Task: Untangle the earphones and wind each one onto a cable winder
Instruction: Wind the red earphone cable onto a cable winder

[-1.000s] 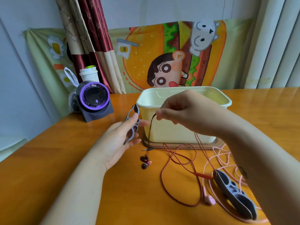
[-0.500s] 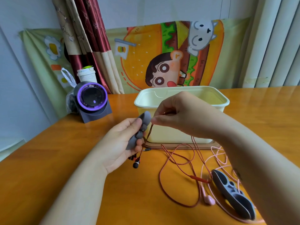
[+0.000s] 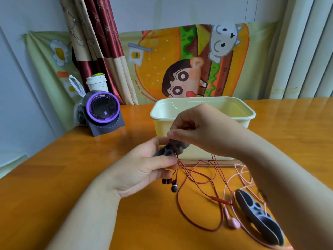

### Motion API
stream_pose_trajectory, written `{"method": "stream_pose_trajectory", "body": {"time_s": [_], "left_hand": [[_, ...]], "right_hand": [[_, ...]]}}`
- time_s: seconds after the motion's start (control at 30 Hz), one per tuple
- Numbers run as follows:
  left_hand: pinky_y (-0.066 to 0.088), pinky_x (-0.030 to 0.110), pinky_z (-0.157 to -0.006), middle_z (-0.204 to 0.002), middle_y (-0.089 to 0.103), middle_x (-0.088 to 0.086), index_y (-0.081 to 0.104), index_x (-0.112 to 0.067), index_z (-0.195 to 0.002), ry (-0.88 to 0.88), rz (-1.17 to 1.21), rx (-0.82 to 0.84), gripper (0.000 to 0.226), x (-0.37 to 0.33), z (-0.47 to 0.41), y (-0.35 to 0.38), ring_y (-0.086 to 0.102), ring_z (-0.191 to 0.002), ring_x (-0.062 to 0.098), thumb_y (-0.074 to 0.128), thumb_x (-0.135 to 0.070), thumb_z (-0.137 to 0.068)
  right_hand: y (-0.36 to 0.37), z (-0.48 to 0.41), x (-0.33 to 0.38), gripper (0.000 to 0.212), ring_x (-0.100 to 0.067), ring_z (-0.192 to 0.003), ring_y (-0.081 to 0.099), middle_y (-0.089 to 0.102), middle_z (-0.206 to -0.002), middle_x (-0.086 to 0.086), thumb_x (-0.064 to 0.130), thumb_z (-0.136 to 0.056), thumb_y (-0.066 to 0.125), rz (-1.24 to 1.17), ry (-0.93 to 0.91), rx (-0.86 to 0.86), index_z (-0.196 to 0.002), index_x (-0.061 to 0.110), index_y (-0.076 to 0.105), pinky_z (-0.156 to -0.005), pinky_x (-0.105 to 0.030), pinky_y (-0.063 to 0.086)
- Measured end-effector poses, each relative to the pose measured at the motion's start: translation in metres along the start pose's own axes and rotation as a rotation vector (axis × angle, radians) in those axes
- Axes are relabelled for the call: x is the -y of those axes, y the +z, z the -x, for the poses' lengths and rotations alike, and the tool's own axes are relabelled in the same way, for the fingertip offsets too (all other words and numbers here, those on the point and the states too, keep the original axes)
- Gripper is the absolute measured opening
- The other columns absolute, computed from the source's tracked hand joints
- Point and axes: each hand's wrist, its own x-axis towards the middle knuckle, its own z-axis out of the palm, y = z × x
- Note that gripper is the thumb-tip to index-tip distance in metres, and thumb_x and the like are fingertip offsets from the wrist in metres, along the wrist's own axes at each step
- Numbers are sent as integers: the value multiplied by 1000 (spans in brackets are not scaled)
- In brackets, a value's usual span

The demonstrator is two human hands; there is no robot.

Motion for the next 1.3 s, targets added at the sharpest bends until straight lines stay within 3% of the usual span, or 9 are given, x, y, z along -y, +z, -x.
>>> {"method": "stream_pose_trajectory", "body": {"time_s": [0.17, 0.43, 0.53, 0.6, 0.8, 1.0, 1.1, 1.2, 1.3], "left_hand": [[42, 18, -51, -103, 59, 12, 72, -14, -109, -5, -88, 31, 32, 2, 0, -3, 54, -66, 7, 70, -14, -77], [39, 16, -48, -89, 57, 10, 74, -20, -109, 60, -157, 98, 32, 1, 1, -3, 52, -63, 6, 65, -17, -78], [39, 15, -48, -75, 61, -1, 76, -21, -105, 71, -237, 145, 29, 1, 1, 0, 50, -59, 4, 74, -20, -76], [39, 15, -49, -81, 66, -2, 77, -23, -100, 73, -286, 175, 31, 1, 1, 3, 50, -58, 4, 77, -28, -69], [47, 19, -59, -94, 72, -9, 76, -35, -92, 44, -418, 133, 35, 2, 2, 5, 64, -81, 9, 78, -41, -58], [41, 15, -51, -76, 65, -11, 75, -30, -78, 58, -348, 110, 23, 4, -1, 9, 57, -67, 4, 76, -41, -58], [41, 14, -48, -74, 66, -4, 75, -27, -73, 50, -173, 45, 18, 4, -4, 8, 58, -68, 11, 77, -35, -57], [38, 12, -45, -67, 64, -4, 77, -24, -68, 49, 115, -98, 5, 0, -6, 5, 55, -54, 5, 79, -19, -68], [39, 15, -49, -78, 65, -1, 76, -22, -79, 51, 331, -254, 13, -2, -8, 2, 54, -55, 5, 67, -28, -70]], "right_hand": [[1, -1, -1, 17, -12, -70, 60, 69, -73, 1, 28, -87, 66, 14, -3, -27, -82, 13, 73, -60, -25, 47], [0, -3, -6, 20, -11, -70, 59, 69, -76, 0, 30, -87, 65, 17, 6, -91, -86, 12, 73, -62, -24, 46], [1, -6, -11, 20, -5, -60, 55, 66, -71, 4, 30, -88, 65, 20, 18, -134, -85, 12, 72, -56, -16, 42], [2, -8, -15, 17, 3, -55, 51, 60, -63, 10, 28, -88, 66, -6, 30, -191, -80, 13, 70, -54, -10, 39], [3, -11, -24, 16, 9, -52, 48, 50, -57, 16, 24, -88, 66, -19, 48, -288, -73, 20, 63, -54, -8, 36], [8, -13, -27, 15, 8, -52, 47, 52, -58, 14, 26, -88, 66, -4, 49, -287, -74, 20, 64, -53, -7, 36], [8, -13, -29, 14, 7, -54, 49, 55, -62, 15, 28, -89, 64, -4, 76, -290, -82, 17, 69, -53, -8, 36], [6, -13, -29, 20, 1, -80, 59, 64, -88, 13, 31, -89, 63, -3, 71, -337, -104, 19, 69, -73, -14, 47], [2, -11, -21, 26, -3, -101, 56, 62, -109, 11, 30, -90, 61, -22, 32, -490, -115, 23, 63, -83, -24, 51]]}}
